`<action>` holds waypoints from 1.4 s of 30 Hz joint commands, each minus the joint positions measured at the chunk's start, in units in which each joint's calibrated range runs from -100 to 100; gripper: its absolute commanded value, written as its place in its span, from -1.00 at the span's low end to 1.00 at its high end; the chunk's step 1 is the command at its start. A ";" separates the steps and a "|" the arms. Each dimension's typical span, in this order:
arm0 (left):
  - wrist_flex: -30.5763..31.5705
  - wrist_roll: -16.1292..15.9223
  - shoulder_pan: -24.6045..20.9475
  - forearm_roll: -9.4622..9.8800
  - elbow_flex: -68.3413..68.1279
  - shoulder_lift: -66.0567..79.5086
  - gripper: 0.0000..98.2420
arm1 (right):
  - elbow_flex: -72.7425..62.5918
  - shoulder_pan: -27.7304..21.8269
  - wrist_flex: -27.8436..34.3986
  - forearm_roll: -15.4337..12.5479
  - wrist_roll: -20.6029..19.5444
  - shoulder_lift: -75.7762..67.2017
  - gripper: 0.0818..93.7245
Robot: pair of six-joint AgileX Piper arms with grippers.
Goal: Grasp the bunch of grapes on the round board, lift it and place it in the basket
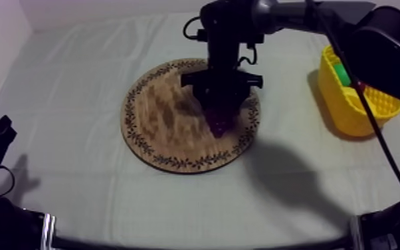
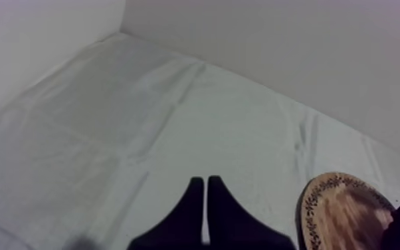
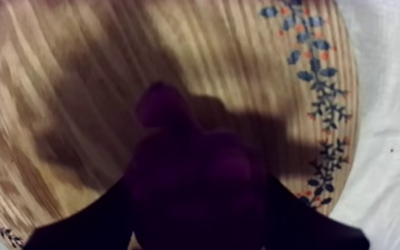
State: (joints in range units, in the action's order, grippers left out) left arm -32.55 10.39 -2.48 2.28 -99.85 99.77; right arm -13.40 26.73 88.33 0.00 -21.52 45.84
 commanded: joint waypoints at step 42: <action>-0.03 -0.06 -0.01 -0.01 -0.04 -0.03 -1.00 | 11.11 -13.65 3.21 5.81 12.05 -35.88 -0.10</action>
State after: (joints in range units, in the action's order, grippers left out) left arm -32.55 10.32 -2.48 2.28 -99.85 99.77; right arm -5.08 15.27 92.16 5.55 -10.22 11.04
